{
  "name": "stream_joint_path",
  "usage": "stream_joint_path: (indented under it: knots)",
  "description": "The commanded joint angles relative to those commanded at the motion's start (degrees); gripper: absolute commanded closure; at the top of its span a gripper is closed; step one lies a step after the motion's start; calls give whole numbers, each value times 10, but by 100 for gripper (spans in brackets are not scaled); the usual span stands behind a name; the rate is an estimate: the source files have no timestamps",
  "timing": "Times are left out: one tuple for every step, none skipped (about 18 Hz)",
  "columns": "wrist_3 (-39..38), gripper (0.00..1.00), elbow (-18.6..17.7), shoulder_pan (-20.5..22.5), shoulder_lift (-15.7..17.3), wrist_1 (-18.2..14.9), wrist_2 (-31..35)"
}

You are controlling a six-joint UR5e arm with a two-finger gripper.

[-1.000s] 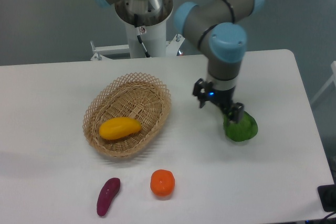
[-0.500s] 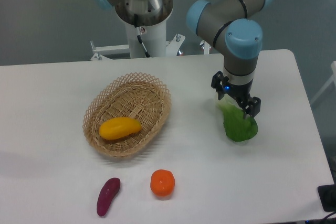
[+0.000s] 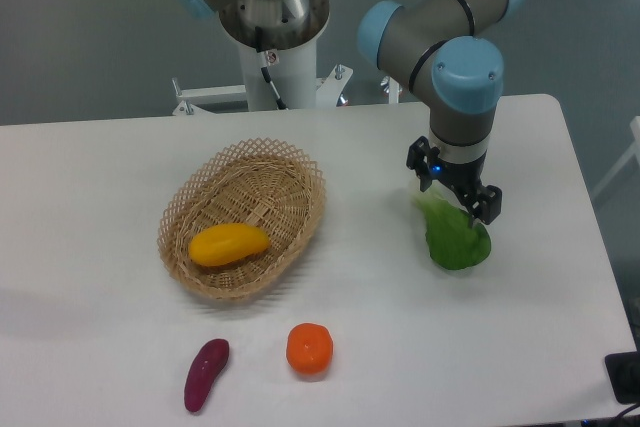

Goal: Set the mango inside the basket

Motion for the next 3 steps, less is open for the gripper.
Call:
stream_joint_path:
  knots:
    - [0,0,0,0,0,-1,1]
    - [-1,0,0,0,0,-1,1]
    - [0,0,-1,0,0,0,1]
